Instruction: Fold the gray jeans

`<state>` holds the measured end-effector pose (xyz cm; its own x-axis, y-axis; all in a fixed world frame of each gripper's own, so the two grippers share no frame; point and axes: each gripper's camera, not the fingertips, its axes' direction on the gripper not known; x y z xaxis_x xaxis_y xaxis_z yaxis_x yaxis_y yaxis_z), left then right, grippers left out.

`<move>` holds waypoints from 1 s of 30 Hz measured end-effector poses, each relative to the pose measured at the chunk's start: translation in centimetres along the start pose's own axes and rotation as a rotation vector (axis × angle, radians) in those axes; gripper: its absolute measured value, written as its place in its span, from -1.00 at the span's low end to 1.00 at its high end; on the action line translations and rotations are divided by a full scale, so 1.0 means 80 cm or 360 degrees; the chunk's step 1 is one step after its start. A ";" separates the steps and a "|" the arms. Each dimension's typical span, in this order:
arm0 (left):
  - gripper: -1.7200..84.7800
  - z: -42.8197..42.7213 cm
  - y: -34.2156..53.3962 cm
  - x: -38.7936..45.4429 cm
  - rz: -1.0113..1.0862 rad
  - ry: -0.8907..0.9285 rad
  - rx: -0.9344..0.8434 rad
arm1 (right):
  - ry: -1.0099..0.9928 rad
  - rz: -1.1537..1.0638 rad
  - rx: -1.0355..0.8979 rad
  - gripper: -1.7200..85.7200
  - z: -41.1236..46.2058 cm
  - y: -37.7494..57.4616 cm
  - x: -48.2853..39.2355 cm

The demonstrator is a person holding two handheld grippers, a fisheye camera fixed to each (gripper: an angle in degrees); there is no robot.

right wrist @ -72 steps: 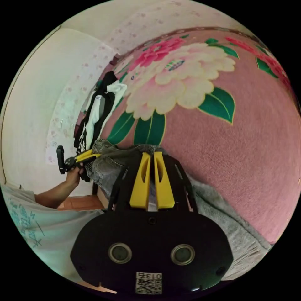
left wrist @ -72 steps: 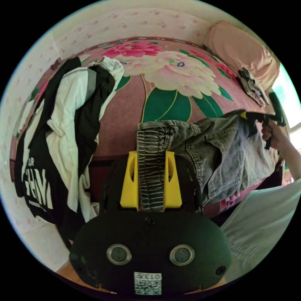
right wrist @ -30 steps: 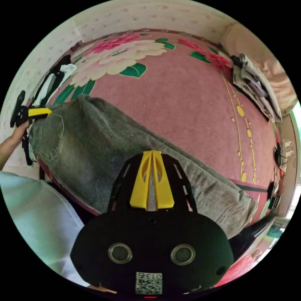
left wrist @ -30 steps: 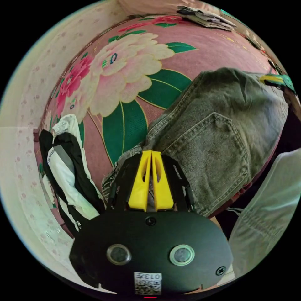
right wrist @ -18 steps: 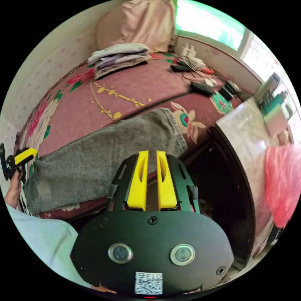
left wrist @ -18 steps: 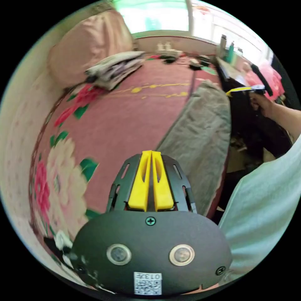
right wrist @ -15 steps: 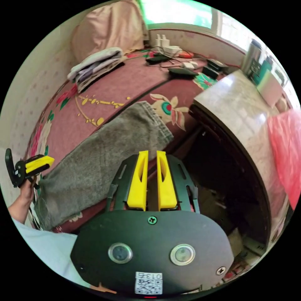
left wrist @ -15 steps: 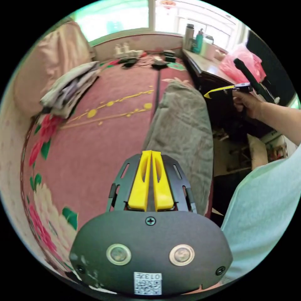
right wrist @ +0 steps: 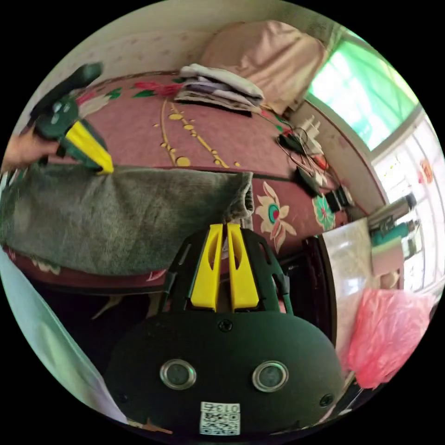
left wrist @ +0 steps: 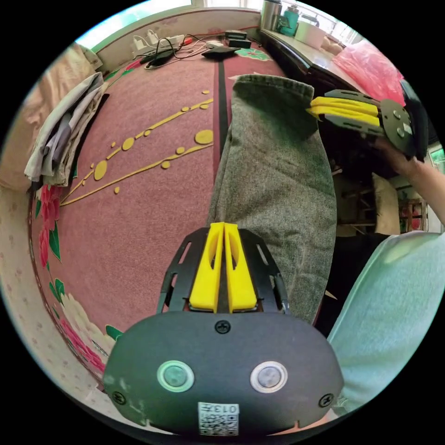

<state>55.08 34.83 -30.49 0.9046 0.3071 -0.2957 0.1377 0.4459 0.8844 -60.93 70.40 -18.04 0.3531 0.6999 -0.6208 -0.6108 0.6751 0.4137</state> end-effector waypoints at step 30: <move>-0.89 -0.013 -0.162 -0.076 0.0482 0.0260 0.0111 | -0.0599 0.0992 -0.0119 -0.88 0.020 0.044 0.133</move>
<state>47.39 28.06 -40.50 0.8328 0.5498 -0.0648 -0.0947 0.2568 0.9618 -58.22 80.58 -22.12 0.1355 0.9907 -0.0085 -0.8197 0.1170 0.5607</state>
